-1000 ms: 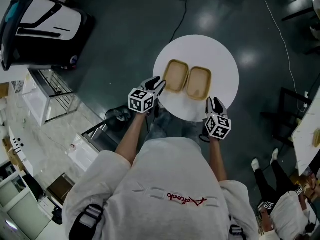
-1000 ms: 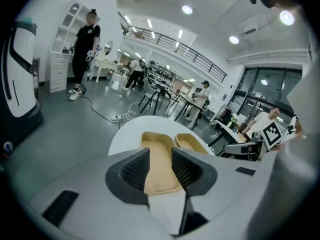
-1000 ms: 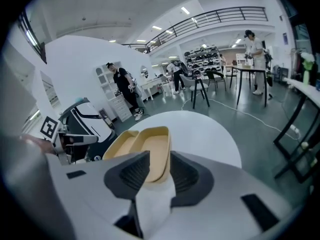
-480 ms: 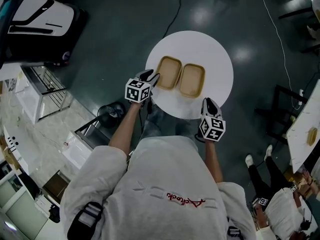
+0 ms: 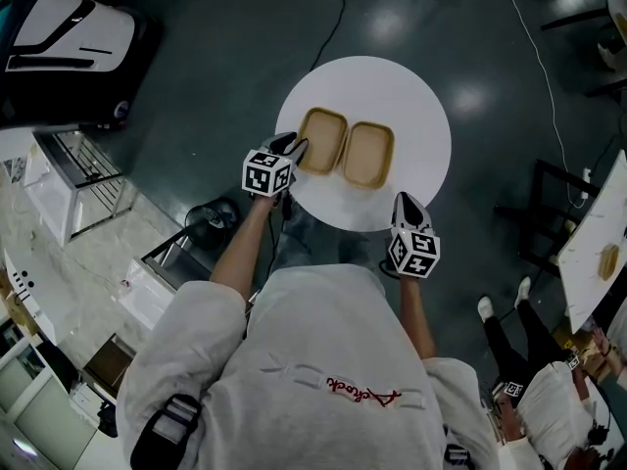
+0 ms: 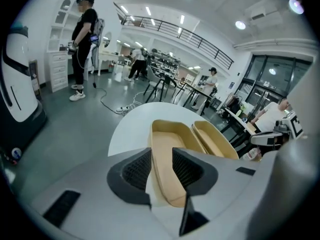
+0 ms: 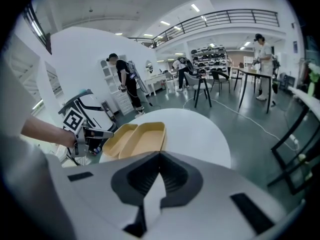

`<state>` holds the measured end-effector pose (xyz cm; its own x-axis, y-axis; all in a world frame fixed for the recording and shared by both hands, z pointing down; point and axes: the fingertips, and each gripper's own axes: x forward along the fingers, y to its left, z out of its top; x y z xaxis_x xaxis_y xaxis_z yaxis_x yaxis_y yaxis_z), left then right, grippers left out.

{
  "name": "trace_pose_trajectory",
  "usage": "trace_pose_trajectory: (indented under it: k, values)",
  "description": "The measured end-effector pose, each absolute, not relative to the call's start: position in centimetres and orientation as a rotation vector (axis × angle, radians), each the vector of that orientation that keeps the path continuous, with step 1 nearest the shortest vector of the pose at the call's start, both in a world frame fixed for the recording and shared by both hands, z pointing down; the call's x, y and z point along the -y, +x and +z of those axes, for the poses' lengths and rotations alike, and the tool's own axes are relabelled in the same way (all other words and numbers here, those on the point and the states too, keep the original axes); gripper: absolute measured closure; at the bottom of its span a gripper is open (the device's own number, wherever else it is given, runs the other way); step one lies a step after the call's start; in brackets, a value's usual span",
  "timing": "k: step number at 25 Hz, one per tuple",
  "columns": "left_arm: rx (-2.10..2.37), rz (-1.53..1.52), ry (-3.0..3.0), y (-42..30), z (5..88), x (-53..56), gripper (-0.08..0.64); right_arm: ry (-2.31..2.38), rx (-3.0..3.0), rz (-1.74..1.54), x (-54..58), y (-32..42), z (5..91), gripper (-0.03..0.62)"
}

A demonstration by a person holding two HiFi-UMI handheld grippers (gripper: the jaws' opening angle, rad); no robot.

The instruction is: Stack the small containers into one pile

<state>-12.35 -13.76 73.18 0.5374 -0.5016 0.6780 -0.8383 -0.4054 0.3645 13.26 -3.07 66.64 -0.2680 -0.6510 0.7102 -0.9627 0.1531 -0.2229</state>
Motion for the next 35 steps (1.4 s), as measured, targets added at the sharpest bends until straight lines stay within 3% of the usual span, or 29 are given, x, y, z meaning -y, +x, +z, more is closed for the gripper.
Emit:
trace_pose_trajectory:
  k: [5, 8, 15, 35]
  values:
    - [1.115, 0.670, 2.055, -12.8, 73.7, 14.2, 0.452, 1.531, 1.978, 0.932, 2.8, 13.6, 66.9, 0.571]
    - [1.109, 0.689, 2.043, -13.1, 74.0, 14.4, 0.504, 1.521, 1.978, 0.940, 2.8, 13.3, 67.0, 0.571]
    - [1.081, 0.737, 2.013, -12.8, 74.9, 14.2, 0.530, 1.512, 1.978, 0.942, 2.9, 13.2, 67.2, 0.571]
    - [1.254, 0.425, 2.031, -15.1, 64.8, 12.1, 0.537, 1.480, 2.040, 0.908, 3.1, 10.4, 66.0, 0.571]
